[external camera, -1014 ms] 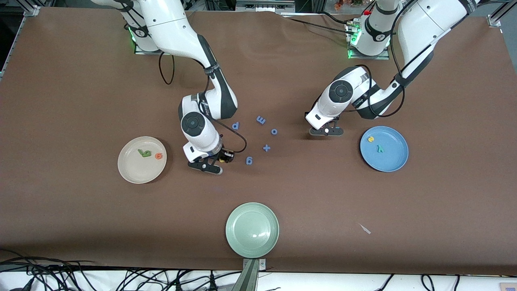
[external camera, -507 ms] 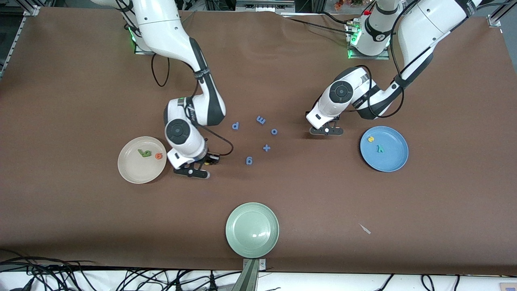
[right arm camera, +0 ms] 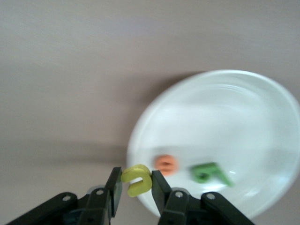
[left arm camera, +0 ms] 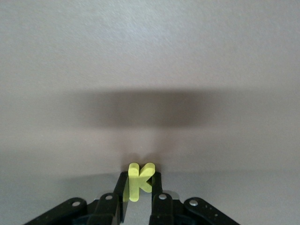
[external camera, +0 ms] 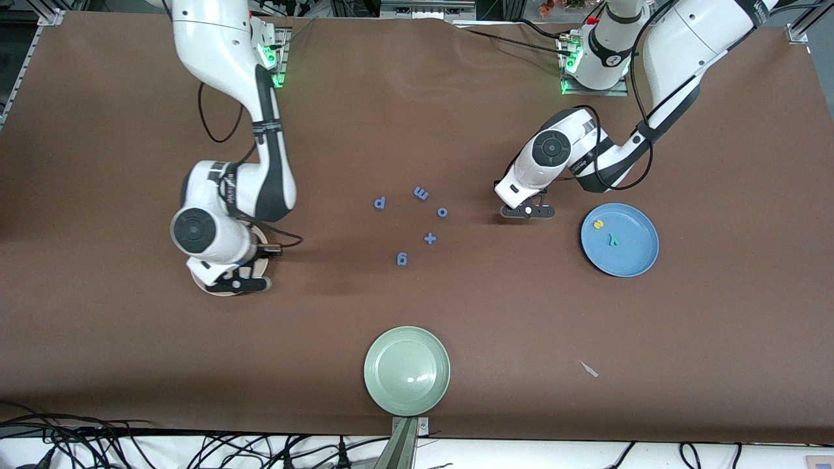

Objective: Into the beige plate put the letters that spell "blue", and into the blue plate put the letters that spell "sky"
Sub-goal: 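Carry the u to the beige plate while the left carries K to blue plate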

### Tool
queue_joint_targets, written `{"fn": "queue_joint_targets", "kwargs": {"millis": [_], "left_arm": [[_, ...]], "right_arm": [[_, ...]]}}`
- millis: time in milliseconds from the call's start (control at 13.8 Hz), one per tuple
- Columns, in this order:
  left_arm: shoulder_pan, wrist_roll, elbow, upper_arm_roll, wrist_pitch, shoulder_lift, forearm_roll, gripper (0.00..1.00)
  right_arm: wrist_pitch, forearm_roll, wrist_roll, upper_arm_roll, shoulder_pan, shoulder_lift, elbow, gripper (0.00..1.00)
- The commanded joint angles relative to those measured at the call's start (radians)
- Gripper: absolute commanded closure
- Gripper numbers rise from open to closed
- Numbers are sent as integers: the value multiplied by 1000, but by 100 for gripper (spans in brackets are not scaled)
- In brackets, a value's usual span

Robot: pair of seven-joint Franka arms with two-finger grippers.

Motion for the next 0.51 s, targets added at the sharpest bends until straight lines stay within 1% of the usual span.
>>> {"fn": "queue_joint_targets", "kwargs": {"millis": [0, 72, 145, 217, 290, 362, 435], "left_arm": [[73, -36, 4, -31, -13, -28, 25, 100], [114, -36, 8, -64, -39, -30, 23, 100], [171, -31, 24, -103, -68, -30, 23, 100], [241, -27, 33, -162, -112, -30, 22, 100], [307, -27, 50, -216, -143, -28, 22, 100], [364, -27, 56, -261, -166, -27, 20, 100], [415, -27, 57, -285, -185, -30, 20, 100]], "right_arm": [[11, 18, -173, -70, 22, -39, -101, 80], [17, 23, -198, -81, 16, -39, -111, 78], [18, 27, -198, -81, 11, -39, -109, 69], [18, 46, -198, -83, 9, -38, -105, 50], [17, 53, -198, -83, 3, -38, -100, 47], [12, 53, -198, -83, 0, -38, -90, 47], [6, 53, -197, -84, -7, -36, -67, 47]]}}
